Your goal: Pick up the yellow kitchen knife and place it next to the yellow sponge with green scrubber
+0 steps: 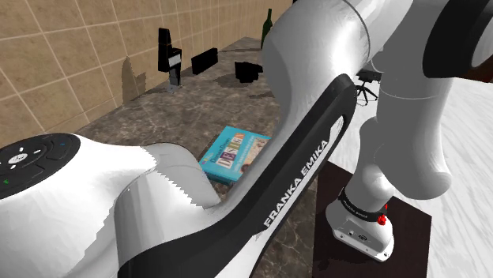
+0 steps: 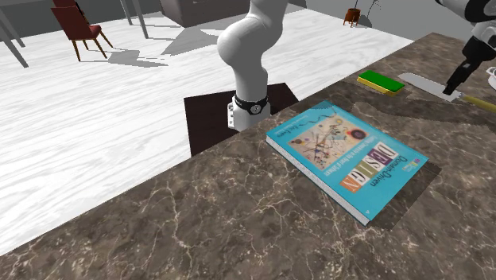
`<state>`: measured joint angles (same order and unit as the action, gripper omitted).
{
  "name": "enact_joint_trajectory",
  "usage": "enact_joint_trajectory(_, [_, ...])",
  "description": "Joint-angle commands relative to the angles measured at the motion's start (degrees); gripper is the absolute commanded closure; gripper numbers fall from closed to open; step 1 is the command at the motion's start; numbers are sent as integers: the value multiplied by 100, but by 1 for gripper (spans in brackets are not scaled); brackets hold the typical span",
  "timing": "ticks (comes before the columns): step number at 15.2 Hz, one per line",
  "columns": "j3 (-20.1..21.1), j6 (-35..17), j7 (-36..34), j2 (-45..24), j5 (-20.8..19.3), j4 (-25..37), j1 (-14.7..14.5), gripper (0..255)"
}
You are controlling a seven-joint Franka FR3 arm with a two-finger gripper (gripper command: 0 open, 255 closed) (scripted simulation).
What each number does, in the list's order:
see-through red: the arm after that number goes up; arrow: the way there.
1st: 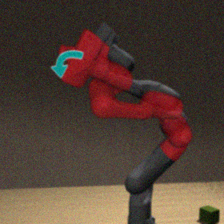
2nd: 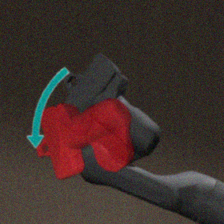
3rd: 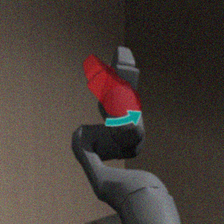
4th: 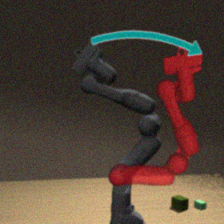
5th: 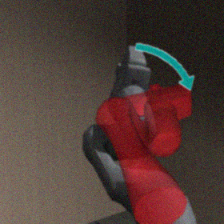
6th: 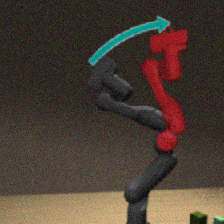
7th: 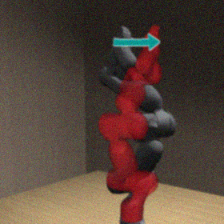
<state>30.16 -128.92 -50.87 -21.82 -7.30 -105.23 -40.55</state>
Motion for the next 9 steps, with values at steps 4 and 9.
enact_joint_trajectory(4, [74,413,97,259,162,181,81,0])
enact_joint_trajectory(9, [73,413,97,259,161,182,81,0])
